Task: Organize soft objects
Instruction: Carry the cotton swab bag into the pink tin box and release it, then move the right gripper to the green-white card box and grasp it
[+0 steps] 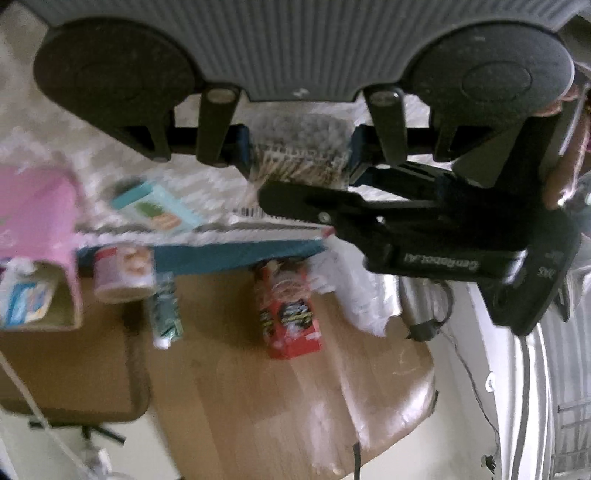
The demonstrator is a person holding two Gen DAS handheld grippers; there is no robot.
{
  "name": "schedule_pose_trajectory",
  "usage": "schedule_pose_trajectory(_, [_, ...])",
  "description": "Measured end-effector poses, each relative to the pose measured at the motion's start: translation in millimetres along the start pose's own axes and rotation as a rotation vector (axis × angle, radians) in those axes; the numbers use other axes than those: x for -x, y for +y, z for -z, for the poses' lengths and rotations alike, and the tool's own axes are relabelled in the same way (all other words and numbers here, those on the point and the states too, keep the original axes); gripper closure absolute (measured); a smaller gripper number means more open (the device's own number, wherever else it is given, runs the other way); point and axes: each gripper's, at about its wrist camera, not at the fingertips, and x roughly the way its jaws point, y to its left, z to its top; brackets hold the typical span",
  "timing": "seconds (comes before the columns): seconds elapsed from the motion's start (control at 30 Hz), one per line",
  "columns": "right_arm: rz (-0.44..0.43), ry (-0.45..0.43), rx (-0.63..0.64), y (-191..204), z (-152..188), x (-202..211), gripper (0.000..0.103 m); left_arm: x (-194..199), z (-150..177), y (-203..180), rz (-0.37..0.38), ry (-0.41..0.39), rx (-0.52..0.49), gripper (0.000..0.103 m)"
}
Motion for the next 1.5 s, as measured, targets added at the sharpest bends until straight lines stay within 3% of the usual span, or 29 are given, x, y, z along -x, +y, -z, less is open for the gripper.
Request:
schedule_pose_trajectory(0.27, [0.16, -0.166, 0.009, -50, -25, 45, 0.052, -64, -37, -92, 0.053, 0.042, -0.219, 0.062])
schedule_pose_trajectory(0.4, [0.254, -0.211, 0.009, -84, -41, 63, 0.052, -108, -55, -128, 0.067, 0.061, -0.277, 0.062])
schedule_pose_trajectory(0.43, [0.268, -0.214, -0.001, -93, -44, 65, 0.052, -118, -58, -133, 0.059, 0.062, -0.289, 0.061])
schedule_pose_trajectory(0.53, [0.304, -0.2, -0.049, -124, -56, 64, 0.051, -148, -67, -144, -0.009, 0.063, -0.312, 0.03])
schedule_pose_trajectory(0.63, [0.401, -0.128, -0.066, -150, -67, 45, 0.048, -165, -64, -146, -0.095, 0.074, -0.354, 0.029])
schedule_pose_trajectory(0.7, [0.497, -0.07, -0.068, -170, -69, 31, 0.048, -158, -59, -142, -0.089, 0.057, -0.36, 0.028])
schedule_pose_trajectory(0.73, [0.52, -0.054, -0.077, -178, -68, 29, 0.041, -151, -58, -140, -0.083, 0.045, -0.369, 0.026])
schedule_pose_trajectory(0.8, [0.56, -0.088, -0.092, -182, -61, 34, 0.041, -138, -54, -139, -0.095, 0.015, -0.401, 0.026])
schedule_pose_trajectory(1.03, [0.583, -0.202, -0.132, -170, -47, 55, 0.041, -109, -46, -124, -0.106, -0.031, -0.386, 0.026])
schedule_pose_trajectory(1.2, [0.593, -0.315, -0.111, -135, -39, 78, 0.041, -71, -29, -96, -0.138, -0.079, -0.383, 0.027])
schedule_pose_trajectory(1.37, [0.448, -0.308, -0.005, -96, -37, 75, 0.041, -36, -17, -35, -0.295, -0.084, -0.291, 0.027])
schedule_pose_trajectory(1.5, [0.297, -0.184, 0.097, -65, -35, 42, 0.042, -13, -15, 7, -0.431, -0.106, -0.222, 0.027])
